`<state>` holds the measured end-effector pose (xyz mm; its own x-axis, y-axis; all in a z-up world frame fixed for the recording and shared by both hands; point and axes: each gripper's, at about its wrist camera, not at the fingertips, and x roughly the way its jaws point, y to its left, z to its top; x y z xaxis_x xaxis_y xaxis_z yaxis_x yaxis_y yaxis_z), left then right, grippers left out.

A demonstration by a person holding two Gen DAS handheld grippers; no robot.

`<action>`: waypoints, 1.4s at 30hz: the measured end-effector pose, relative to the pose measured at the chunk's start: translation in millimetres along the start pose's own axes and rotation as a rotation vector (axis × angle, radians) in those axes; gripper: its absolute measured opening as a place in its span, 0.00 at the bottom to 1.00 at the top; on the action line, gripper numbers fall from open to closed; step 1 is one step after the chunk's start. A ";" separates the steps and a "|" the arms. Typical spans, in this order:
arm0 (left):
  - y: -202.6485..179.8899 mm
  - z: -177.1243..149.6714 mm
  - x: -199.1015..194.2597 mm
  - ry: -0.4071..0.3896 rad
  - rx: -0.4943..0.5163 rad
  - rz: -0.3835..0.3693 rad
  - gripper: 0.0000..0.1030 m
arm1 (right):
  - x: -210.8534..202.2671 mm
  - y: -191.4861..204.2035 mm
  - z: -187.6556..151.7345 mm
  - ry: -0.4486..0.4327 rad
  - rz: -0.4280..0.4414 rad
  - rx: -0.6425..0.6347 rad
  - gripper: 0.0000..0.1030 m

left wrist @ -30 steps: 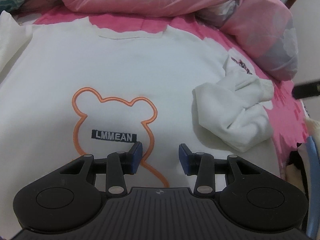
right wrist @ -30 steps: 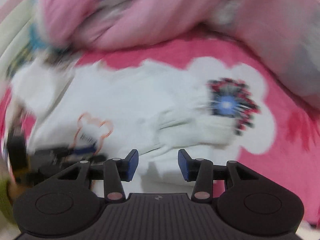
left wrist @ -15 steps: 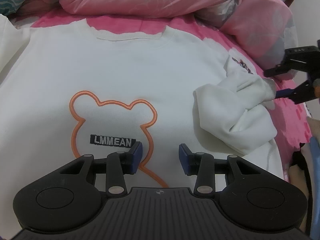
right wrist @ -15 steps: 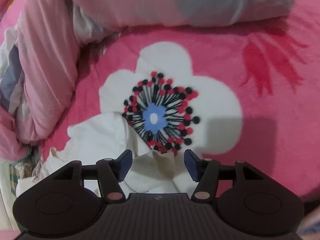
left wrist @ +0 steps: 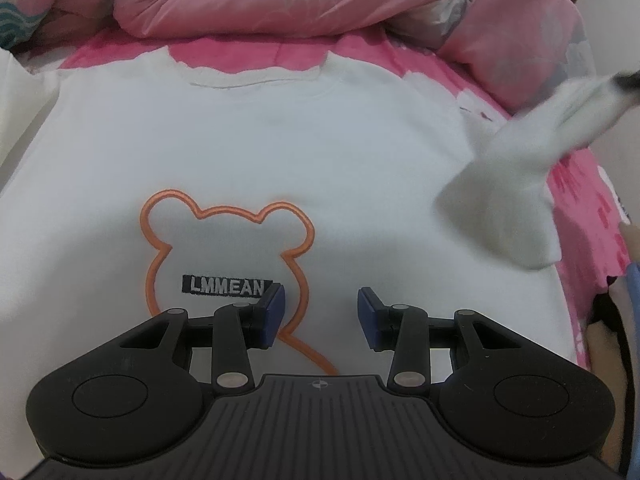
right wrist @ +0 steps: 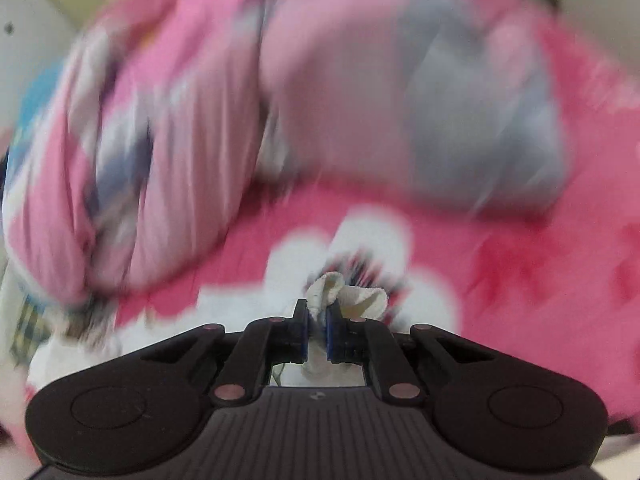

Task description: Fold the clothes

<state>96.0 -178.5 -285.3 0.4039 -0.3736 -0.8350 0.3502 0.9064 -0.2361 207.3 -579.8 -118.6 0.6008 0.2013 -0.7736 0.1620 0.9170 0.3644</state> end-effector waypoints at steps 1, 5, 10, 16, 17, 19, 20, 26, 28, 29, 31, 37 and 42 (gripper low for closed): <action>-0.7 0.2 -0.1 0.001 0.006 0.003 0.39 | -19.9 -4.0 7.0 -0.060 -0.048 -0.006 0.08; -2.9 0.5 -0.1 0.006 0.032 0.013 0.39 | -69.2 -28.0 26.1 -0.209 -0.284 -0.048 0.08; -4.2 -0.1 1.3 0.008 0.056 0.022 0.39 | -58.3 -61.6 35.8 -0.205 -0.499 -0.191 0.08; -6.6 -1.3 2.1 0.001 0.080 0.036 0.39 | -24.9 -73.0 35.9 -0.237 -0.516 -0.308 0.08; -6.8 -1.5 1.9 0.000 0.082 0.037 0.39 | -23.8 -70.7 35.0 -0.256 -0.474 -0.317 0.08; -7.1 -1.9 1.3 0.000 0.086 0.037 0.39 | -29.1 -59.1 33.0 -0.296 -0.354 -0.348 0.08; -7.1 -1.7 1.0 -0.001 0.087 0.037 0.39 | -33.9 -50.5 33.4 -0.319 -0.276 -0.364 0.08; -2.6 -2.8 0.4 -0.011 0.072 0.023 0.39 | -87.2 34.4 25.5 -0.229 0.325 -0.702 0.08; -0.9 -2.6 0.4 -0.016 0.057 0.021 0.39 | -98.1 69.3 9.0 -0.099 0.477 -0.879 0.08; 0.1 -2.7 -0.3 -0.018 0.048 0.019 0.39 | -100.1 86.7 -3.4 -0.045 0.520 -0.974 0.08; 2.4 -2.7 -2.7 -0.024 0.029 0.026 0.39 | -99.3 117.1 -33.9 0.037 0.574 -1.140 0.08; 18.7 -7.6 -23.7 -0.050 -0.050 0.011 0.39 | -64.5 161.2 -120.0 0.103 0.602 -1.436 0.08; 40.4 -10.9 -59.6 -0.104 -0.137 -0.104 0.39 | -26.6 176.9 -128.9 0.060 0.610 -1.410 0.08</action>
